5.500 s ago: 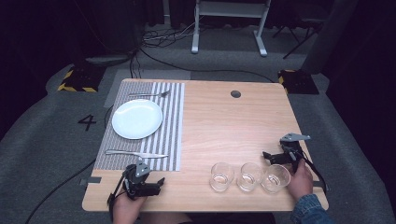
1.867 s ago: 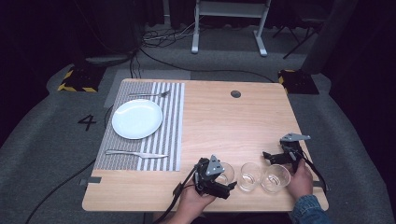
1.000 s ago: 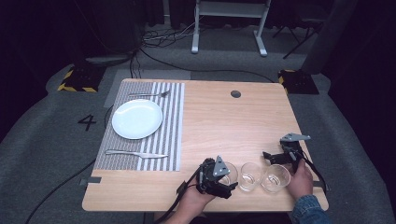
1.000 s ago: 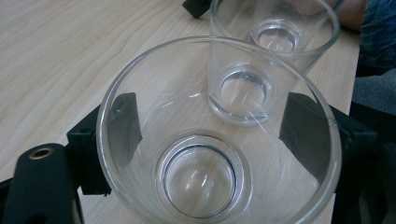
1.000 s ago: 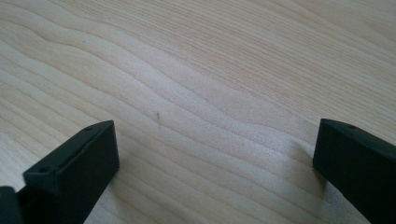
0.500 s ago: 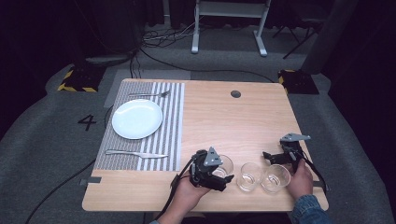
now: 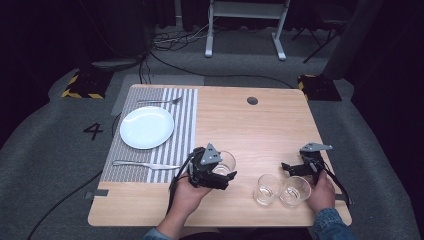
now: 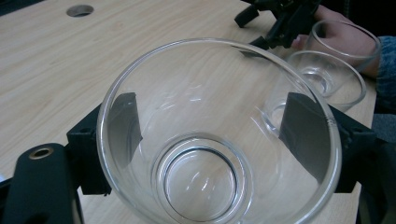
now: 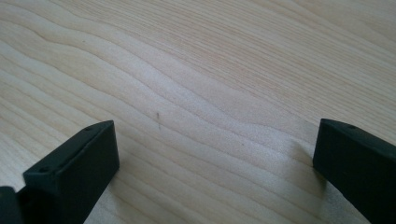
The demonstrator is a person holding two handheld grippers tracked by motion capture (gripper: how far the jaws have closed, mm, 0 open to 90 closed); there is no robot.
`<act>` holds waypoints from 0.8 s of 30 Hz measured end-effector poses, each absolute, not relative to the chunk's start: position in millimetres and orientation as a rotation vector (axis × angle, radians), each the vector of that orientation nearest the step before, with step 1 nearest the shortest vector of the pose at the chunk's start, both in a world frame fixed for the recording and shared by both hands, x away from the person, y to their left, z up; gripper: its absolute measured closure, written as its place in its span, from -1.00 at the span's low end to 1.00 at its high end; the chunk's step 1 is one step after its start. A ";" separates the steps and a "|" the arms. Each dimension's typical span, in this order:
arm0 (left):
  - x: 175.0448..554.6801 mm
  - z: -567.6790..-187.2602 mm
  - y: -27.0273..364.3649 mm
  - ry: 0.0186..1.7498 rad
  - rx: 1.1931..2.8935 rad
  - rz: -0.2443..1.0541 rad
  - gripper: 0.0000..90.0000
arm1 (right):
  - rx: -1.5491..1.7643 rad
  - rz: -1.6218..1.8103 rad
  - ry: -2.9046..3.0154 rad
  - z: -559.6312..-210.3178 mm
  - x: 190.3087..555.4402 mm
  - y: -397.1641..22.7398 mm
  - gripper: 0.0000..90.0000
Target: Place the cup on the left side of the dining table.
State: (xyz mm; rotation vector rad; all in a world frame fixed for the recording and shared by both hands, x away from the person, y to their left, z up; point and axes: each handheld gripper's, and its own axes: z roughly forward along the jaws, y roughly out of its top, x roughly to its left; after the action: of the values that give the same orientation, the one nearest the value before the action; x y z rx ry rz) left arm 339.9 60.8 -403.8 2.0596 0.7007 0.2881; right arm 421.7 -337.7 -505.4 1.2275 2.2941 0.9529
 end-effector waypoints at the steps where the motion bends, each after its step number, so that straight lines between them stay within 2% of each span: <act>1: 340.8 -402.7 64.2 0.707 2.051 0.294 -0.59 | 1.228 0.953 2.294 -505.4 421.7 -337.7 -0.99; 18: 366.6 -388.2 124.0 0.852 1.941 0.386 -0.59 | 1.229 0.952 2.293 -505.3 421.7 -337.7 -0.99; 24: 369.9 -383.4 136.7 0.935 1.983 0.489 -0.59 | 1.229 0.953 2.293 -505.4 421.8 -337.7 -0.99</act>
State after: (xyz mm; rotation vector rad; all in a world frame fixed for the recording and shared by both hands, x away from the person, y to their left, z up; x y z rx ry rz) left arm 369.9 136.7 -383.4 1.9830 0.9346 0.4888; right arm 421.8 -337.7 -505.4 1.2286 2.2931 0.9527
